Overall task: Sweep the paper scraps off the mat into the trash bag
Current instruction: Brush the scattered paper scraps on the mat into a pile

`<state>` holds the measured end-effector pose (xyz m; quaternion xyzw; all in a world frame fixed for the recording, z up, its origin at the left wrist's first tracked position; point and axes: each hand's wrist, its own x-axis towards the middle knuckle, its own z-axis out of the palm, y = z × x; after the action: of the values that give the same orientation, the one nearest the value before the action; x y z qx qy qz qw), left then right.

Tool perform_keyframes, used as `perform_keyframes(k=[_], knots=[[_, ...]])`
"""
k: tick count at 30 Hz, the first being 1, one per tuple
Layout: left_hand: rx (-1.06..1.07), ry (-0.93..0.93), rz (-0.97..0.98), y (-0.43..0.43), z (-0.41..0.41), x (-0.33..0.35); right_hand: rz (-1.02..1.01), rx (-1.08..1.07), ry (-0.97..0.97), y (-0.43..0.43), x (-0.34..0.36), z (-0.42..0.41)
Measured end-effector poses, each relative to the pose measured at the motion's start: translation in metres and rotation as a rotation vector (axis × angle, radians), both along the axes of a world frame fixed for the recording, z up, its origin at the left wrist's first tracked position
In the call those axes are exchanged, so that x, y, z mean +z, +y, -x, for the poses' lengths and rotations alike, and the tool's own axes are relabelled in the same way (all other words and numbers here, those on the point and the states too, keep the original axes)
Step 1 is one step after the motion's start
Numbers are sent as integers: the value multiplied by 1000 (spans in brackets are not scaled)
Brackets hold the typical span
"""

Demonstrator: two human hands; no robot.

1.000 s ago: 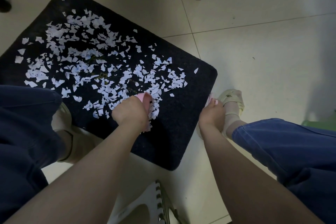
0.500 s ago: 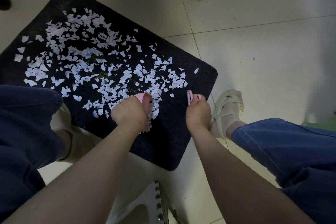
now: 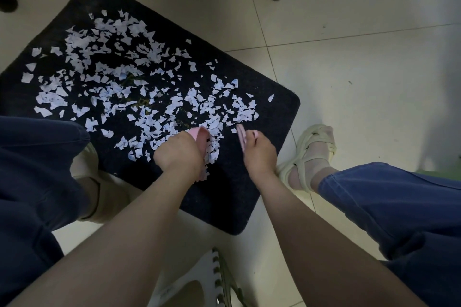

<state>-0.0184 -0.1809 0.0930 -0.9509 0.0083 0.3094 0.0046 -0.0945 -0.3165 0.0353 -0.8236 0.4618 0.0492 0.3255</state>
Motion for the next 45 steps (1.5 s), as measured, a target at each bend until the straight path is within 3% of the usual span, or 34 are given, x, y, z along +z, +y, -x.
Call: perform_keyframes(k=[2,7,9,13,17,22,24,28,32,37,40,45], knots=[[1,6,-5,0,0,2,-2,-13,-27,4,1,-1],[4,7,-3,0,1,3,294,-276,9,-29,1,8],[4,4,-9,0,0,3,271,-329,71,-50,-3,14],[9,7,-8,-1,1,4,75,-86,14,-39,-18,11],[10,5,-6,-2,0,5,54,163,-86,-7,-18,-1],[1,7,-3,0,0,7,307,-156,-15,-39,-1,-5],[0,8,0,1,-1,7,282,-210,51,-56,-3,-4],[-1,19,2,2,-1,7,68,-38,6,-45,-16,-8],[-6,38,8,2,0,11,106,239,9,-3,-11,-16],[-17,38,21,9,2,13,286,-77,2,-21,8,-19],[-9,19,45,13,0,12,226,-244,79,-47,7,-15],[-37,-35,65,10,-12,20,31,-15,-30,-28,1,-20]])
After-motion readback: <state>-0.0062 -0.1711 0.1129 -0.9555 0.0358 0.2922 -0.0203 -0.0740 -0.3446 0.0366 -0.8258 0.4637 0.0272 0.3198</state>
